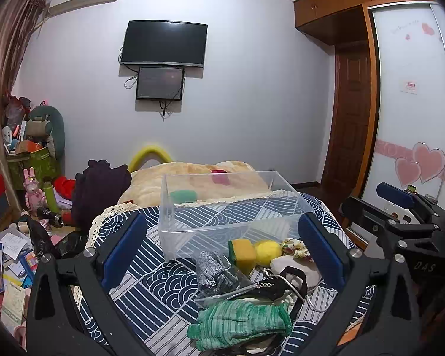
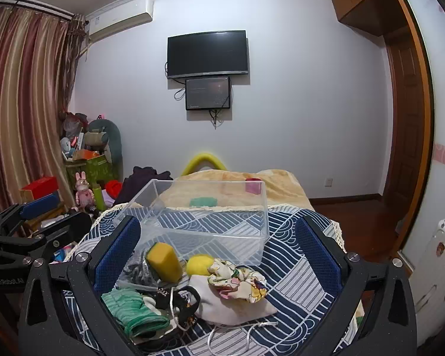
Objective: Organize soft objects
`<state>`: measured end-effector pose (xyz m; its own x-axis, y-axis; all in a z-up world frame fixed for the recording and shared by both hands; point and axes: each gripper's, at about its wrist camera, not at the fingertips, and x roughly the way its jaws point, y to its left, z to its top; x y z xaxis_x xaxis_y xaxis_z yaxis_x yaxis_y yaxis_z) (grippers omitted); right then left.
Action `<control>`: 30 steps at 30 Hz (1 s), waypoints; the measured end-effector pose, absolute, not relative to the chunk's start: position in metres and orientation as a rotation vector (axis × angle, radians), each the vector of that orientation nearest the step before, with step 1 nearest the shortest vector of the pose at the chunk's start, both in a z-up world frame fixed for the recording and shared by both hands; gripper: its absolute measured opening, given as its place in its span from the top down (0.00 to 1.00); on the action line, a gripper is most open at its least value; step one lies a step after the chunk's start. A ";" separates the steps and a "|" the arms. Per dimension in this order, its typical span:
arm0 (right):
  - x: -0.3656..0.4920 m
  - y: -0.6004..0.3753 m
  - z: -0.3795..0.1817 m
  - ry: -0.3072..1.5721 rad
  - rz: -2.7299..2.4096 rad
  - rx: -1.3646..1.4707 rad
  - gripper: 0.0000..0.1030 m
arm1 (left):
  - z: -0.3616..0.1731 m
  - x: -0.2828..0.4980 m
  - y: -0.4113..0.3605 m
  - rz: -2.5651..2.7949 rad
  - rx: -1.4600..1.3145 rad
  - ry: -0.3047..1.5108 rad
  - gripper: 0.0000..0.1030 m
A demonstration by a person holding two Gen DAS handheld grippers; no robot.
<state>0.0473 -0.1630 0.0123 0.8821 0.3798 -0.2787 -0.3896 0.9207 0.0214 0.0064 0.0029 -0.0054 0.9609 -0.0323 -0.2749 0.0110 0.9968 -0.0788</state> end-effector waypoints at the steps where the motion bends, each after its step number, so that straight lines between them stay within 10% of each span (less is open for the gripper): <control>1: 0.047 -0.163 0.012 0.283 0.401 -0.035 0.00 | -0.005 0.007 0.003 -0.024 -0.077 0.279 0.00; 10: 0.054 -0.166 0.009 0.290 0.386 -0.037 0.00 | -0.016 0.023 0.006 -0.033 -0.074 0.318 0.00; 21: 0.086 -0.174 -0.021 0.440 0.408 -0.024 0.32 | -0.051 0.062 0.006 -0.041 -0.064 0.459 0.26; 30: 0.102 -0.180 -0.046 0.556 0.427 -0.020 0.36 | -0.082 0.084 0.020 -0.041 -0.108 0.578 0.37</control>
<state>0.1022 -0.1802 -0.0455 0.7639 0.3877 -0.5159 -0.3982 0.9123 0.0959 0.0836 0.0198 -0.0820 0.8367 -0.0686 -0.5433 0.0081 0.9935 -0.1131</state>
